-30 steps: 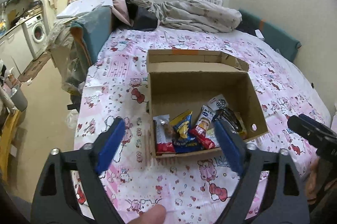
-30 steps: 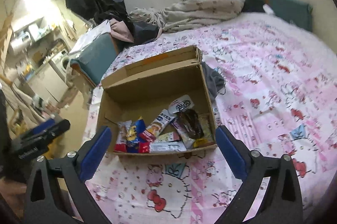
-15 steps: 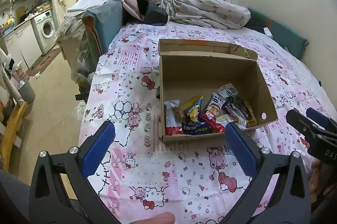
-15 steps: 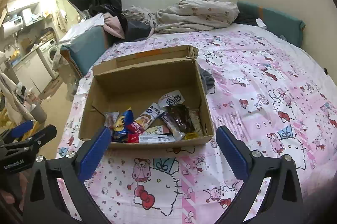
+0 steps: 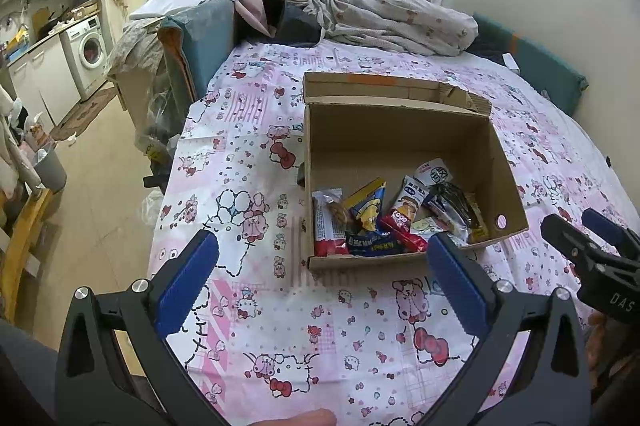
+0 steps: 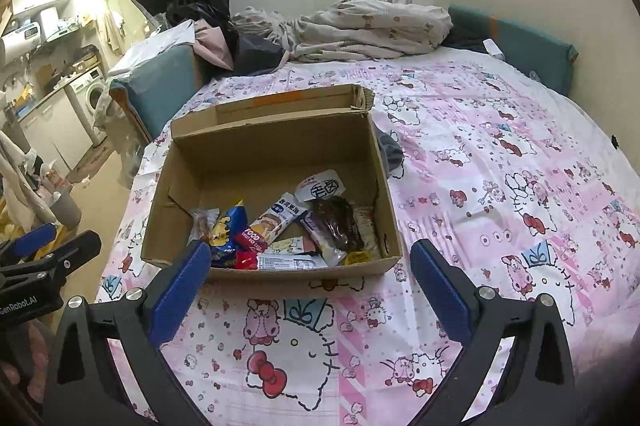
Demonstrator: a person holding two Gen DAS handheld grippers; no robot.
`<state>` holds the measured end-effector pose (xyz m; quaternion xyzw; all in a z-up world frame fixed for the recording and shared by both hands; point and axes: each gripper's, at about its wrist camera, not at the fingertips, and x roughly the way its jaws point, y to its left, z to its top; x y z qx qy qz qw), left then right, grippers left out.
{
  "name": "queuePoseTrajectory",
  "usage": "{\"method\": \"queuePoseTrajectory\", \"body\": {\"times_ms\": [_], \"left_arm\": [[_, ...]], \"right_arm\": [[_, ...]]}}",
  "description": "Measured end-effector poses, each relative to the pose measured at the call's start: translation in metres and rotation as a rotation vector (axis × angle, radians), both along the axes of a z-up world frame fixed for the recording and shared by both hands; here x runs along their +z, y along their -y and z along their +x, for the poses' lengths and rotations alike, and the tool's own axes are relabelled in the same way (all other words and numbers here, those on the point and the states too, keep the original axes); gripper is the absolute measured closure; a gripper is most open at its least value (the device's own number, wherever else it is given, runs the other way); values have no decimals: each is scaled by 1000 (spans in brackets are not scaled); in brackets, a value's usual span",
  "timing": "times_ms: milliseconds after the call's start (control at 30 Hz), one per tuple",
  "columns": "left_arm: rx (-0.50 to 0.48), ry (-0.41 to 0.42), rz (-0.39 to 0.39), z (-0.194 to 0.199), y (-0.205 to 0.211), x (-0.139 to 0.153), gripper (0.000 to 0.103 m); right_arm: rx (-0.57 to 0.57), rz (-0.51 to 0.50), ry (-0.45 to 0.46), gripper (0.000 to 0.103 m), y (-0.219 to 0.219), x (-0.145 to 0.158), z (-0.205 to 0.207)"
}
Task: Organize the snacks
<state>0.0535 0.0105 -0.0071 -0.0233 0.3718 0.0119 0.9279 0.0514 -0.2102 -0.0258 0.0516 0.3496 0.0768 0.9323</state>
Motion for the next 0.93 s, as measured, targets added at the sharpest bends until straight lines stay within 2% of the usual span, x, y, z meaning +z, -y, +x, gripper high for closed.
{"method": "queuePoseTrajectory", "body": {"times_ms": [933], "left_arm": [[2,-18,8,3,-1,-9,0]], "right_arm": [[-3,0,-2,1,-2,2,0]]}}
